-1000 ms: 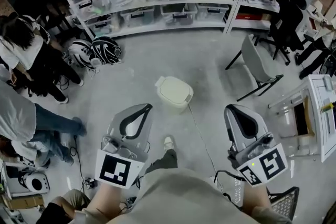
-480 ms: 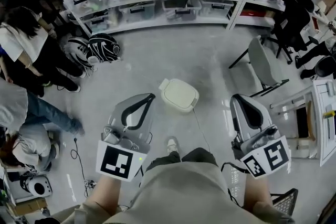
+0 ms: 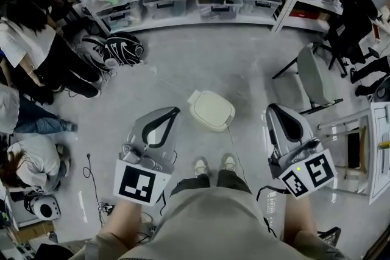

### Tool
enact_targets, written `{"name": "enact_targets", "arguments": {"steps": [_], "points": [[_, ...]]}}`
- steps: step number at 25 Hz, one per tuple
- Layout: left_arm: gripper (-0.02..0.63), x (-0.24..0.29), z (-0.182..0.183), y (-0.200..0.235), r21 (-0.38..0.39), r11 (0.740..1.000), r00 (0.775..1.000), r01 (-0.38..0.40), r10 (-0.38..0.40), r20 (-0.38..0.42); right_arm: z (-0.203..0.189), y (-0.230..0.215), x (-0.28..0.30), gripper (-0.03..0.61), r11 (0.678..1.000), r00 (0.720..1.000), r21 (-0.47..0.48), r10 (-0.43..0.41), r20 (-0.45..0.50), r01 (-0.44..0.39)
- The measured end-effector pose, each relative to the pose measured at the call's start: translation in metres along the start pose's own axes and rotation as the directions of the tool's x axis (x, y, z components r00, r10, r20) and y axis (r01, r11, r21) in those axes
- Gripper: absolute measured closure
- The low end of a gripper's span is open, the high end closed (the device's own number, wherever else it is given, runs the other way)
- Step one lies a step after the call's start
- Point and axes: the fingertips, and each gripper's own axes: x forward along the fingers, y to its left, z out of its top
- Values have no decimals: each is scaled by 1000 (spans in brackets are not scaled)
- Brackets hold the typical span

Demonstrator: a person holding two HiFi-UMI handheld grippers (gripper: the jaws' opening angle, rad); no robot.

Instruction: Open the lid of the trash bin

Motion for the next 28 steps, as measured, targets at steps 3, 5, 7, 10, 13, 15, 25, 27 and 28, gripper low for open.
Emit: {"name": "enact_targets", "arguments": {"steps": [3, 5, 7, 10, 13, 15, 25, 27, 28], "points": [[612, 20, -14, 3, -26, 999, 999, -22, 21, -34, -21, -23, 16, 575, 999, 999, 31, 15, -33, -14], [612, 36, -25, 7, -50, 998, 998, -35, 32, -61, -40, -40, 31, 575, 998, 997, 58, 19, -72, -14], [612, 51, -37, 12, -86, 995, 996, -49, 42, -82, -61, -58, 47, 575, 995, 992, 99, 27, -122, -15], [611, 72, -66, 17, -146, 986, 992, -81, 66, -106, -109, -80, 67, 575, 987, 979, 158, 48, -196, -17], [612, 96, -108, 21, -130, 987, 987, -96, 77, -142, -171, -101, 87, 575, 983, 960, 183, 62, -273, -11], [612, 110, -137, 19, -119, 988, 981, -96, 74, -180, -213, -112, 96, 575, 982, 945, 188, 56, -322, 6], [612, 157, -307, -17, -266, 961, 913, -81, -36, -407, -408, -127, 125, 575, 961, 842, 277, 126, -525, 29], [612, 163, -338, -27, -292, 953, 900, -84, -53, -432, -448, -129, 125, 575, 960, 813, 277, 138, -565, 30], [612, 164, -353, -32, -302, 949, 894, -86, -60, -444, -468, -130, 125, 575, 960, 799, 278, 142, -584, 32]]}}
